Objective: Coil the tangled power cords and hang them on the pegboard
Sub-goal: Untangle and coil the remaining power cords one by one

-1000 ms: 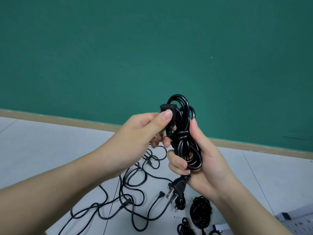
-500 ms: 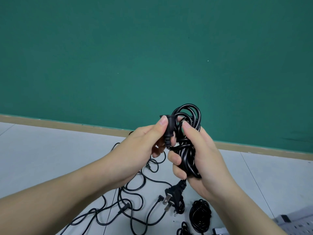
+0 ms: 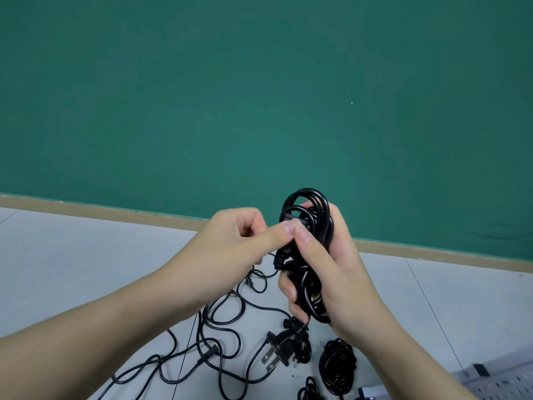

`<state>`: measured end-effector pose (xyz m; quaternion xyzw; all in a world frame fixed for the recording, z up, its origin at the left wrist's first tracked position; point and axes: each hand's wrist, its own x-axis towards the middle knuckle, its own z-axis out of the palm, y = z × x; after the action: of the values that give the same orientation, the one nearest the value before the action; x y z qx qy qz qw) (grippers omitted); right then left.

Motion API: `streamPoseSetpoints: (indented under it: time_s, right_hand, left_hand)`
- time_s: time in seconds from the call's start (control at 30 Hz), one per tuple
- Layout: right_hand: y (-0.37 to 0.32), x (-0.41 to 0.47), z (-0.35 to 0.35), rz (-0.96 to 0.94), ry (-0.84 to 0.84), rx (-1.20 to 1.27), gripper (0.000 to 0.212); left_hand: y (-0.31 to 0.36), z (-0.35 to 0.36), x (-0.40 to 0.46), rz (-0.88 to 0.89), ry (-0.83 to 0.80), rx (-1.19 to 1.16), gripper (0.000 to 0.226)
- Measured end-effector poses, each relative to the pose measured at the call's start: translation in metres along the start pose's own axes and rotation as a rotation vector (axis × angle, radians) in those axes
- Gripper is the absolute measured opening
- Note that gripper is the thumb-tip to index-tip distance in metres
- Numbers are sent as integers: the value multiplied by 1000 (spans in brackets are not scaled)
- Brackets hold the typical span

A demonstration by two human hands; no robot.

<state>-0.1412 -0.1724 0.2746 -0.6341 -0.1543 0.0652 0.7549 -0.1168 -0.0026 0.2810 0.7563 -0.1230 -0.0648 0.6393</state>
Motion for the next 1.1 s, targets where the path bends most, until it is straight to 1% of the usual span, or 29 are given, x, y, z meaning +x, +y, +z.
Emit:
streamPoseSetpoints:
  time_s: [0.07, 0.17, 0.23, 0.3, 0.4, 0.53, 0.67, 0.77, 0.87, 1.0, 1.03, 1.1]
  right_hand:
    - [0, 0, 0, -1, -1, -20, 13]
    - [-1, -1, -1, 1, -21, -50, 17]
    - [0, -2, -3, -4, -42, -68, 19]
    - [0, -3, -3, -3, -67, -80, 23]
    - [1, -3, 0, 5, -81, -101, 24]
    - [2, -1, 2, 24, -73, -78, 24]
    - [4, 0, 5, 25, -29, -51, 22]
    - [4, 1, 5, 24, -17, -52, 23]
    - [4, 2, 5, 18, 1, -42, 19]
    - [2, 5, 4, -1, 68, 51, 10]
    - [0, 6, 2, -7, 84, 67, 11]
    - [-2, 7, 0, -8, 103, 93, 19]
  left_hand:
    - [0, -1, 1, 68, 44, -83, 43]
    - [4, -1, -1, 103, 50, -121, 31]
    - [6, -4, -1, 79, 41, -155, 32]
    - [8, -9, 0, 55, -23, -185, 33]
    - [9, -16, 2, 59, -98, -195, 28]
    - [9, -16, -1, 119, -86, -144, 25]
    - [9, -13, -1, 171, -29, -117, 23]
    - [9, -10, -1, 207, -37, -80, 23]
    - [8, -6, -1, 242, -14, -53, 23]
    - [11, -9, 2, 303, 6, 8, 11]
    - [11, -10, 2, 311, -9, 18, 9]
    - [10, -11, 2, 330, -52, 58, 17]
